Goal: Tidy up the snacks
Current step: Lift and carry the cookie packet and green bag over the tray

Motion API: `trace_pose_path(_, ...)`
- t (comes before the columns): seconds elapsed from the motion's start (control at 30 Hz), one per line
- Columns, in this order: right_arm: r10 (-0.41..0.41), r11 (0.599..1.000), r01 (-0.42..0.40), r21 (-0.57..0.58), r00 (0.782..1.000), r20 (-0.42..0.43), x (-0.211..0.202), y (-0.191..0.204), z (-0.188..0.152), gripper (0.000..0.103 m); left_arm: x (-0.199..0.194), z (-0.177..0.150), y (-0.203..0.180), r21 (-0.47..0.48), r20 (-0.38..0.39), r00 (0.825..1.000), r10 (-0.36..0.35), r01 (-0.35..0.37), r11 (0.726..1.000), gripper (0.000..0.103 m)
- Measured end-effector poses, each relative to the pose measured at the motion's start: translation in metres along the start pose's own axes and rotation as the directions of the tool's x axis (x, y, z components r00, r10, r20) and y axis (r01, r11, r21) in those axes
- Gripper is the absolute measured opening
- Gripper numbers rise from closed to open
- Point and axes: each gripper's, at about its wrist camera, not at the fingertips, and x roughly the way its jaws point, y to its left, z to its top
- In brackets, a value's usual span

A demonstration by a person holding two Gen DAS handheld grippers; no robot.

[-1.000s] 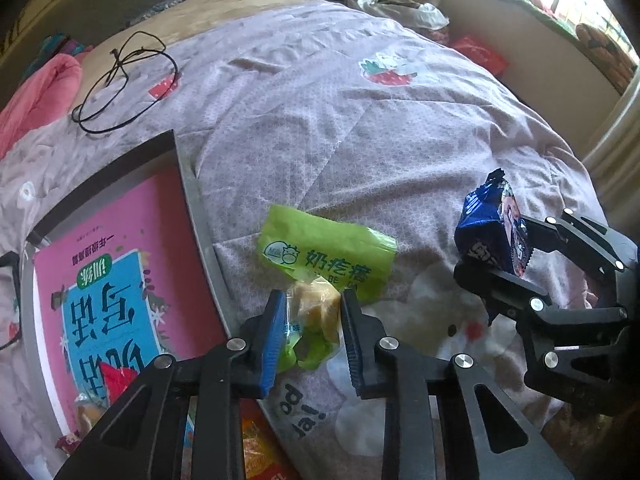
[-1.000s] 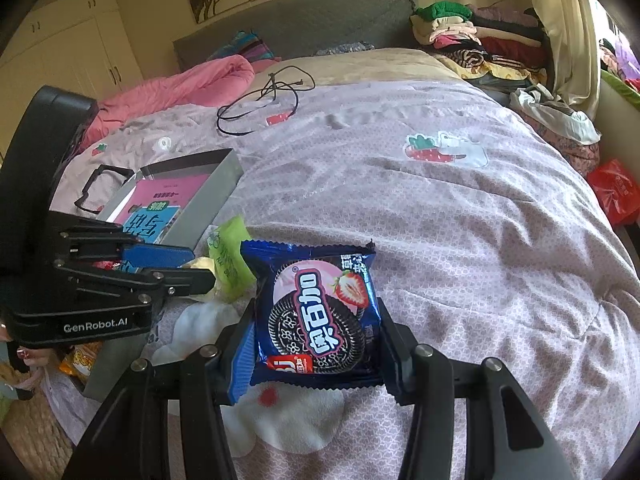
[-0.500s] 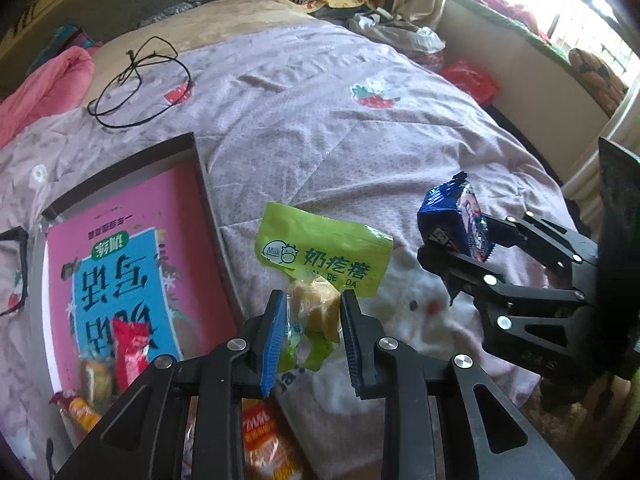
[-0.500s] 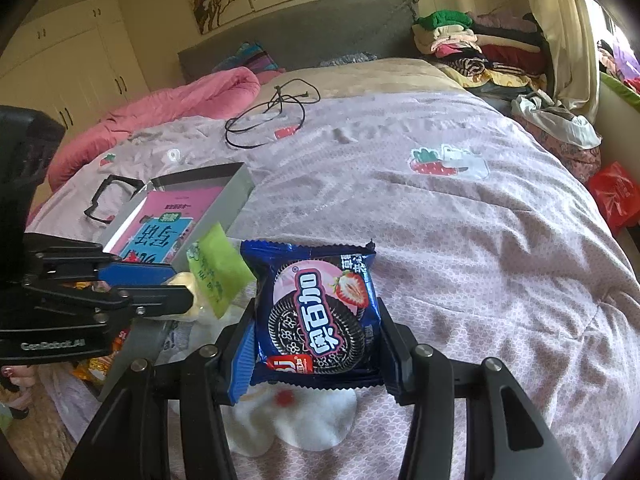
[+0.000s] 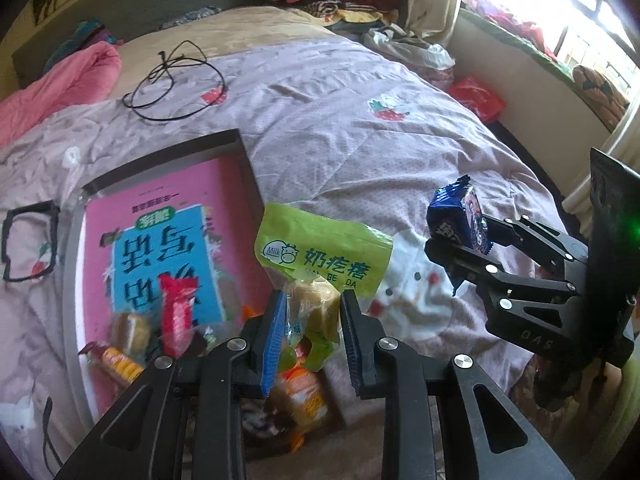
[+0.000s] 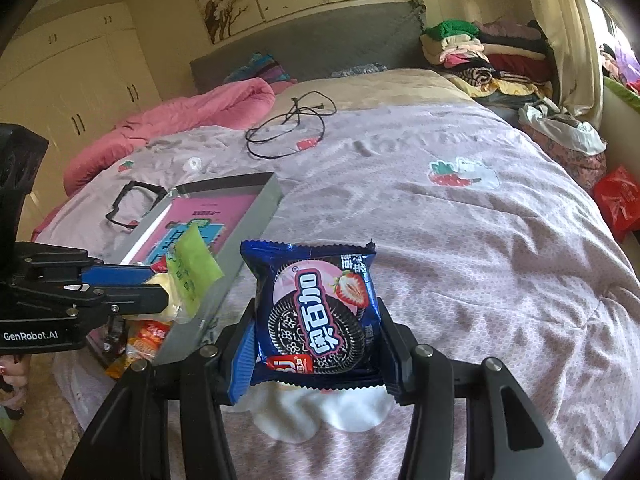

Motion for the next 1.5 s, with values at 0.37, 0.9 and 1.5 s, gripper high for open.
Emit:
trace_pose_path(0.37,0.052,0.998,-0.051,-0.043,0.998,0.026,-0.013,0.04,-0.004,0.052,-0.03,-0.018,0.029,-0.053,0.037,0.999,0.025,-0.023,0.998,0.028)
trace_pose_path(0.9,0.096,0.992,-0.092,-0.09,0.994,0.042,-0.027,0.082,-0.006,0.052,-0.068,-0.039,0.073,-0.142,0.087,0.993,0.08,-0.067,0.988,0.028)
trace_pose_path(1.5,0.184,0.954,-0.184,-0.237,0.983,-0.022,-0.021,0.16,-0.022,0.052,-0.083,-0.07,0.131,-0.267,0.088,0.985,0.149,-0.121,0.956,0.028)
